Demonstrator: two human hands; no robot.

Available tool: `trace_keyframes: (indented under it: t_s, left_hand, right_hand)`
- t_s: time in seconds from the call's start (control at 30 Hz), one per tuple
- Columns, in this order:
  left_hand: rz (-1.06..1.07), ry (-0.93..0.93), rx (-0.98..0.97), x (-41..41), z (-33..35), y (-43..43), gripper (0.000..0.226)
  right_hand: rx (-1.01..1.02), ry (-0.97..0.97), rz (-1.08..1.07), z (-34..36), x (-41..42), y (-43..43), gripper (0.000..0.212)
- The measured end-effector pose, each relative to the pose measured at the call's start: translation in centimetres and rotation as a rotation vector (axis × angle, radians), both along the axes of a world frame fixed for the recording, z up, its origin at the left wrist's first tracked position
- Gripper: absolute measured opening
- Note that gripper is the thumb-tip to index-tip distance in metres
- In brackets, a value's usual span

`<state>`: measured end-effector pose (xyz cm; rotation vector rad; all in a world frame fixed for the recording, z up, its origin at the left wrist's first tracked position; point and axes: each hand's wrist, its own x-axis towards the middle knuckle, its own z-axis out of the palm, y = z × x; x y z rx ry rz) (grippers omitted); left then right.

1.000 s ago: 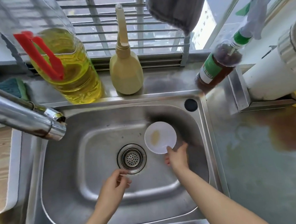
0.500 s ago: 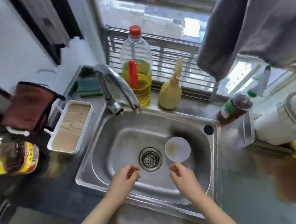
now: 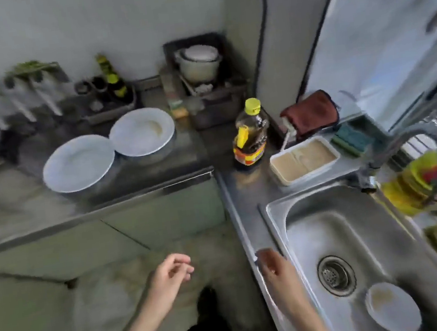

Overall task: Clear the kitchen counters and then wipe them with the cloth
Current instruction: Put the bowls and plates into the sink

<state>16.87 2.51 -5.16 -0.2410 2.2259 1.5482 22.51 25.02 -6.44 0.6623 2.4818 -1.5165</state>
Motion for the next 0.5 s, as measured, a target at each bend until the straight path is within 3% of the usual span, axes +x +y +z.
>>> trace_keyframes:
  t_s: [0.17, 0.3, 0.4, 0.5]
  left_hand:
    - [0.125, -0.005, -0.050, -0.8, -0.6, -6.5, 0.016]
    - [0.232, -0.078, -0.041, -1.9, -2.8, -10.7, 0.014]
    - [0.190, -0.108, -0.103, -5.0, -3.9, -13.7, 0.012]
    - [0.110, -0.069, -0.221, -10.2, -4.4, -17.0, 0.011]
  right_hand:
    - [-0.075, 0.058, 0.173, 1.8, -7.9, -7.0, 0.033]
    - [-0.114, 0.067, 0.298, 2.5, -14.1, -12.6, 0.013]
    - [-0.005, 0.026, 0.393, 1.2, -18.4, -15.7, 0.011]
    - [0.240, -0.043, 0.529, -1.2, -21.6, -16.6, 0.009]
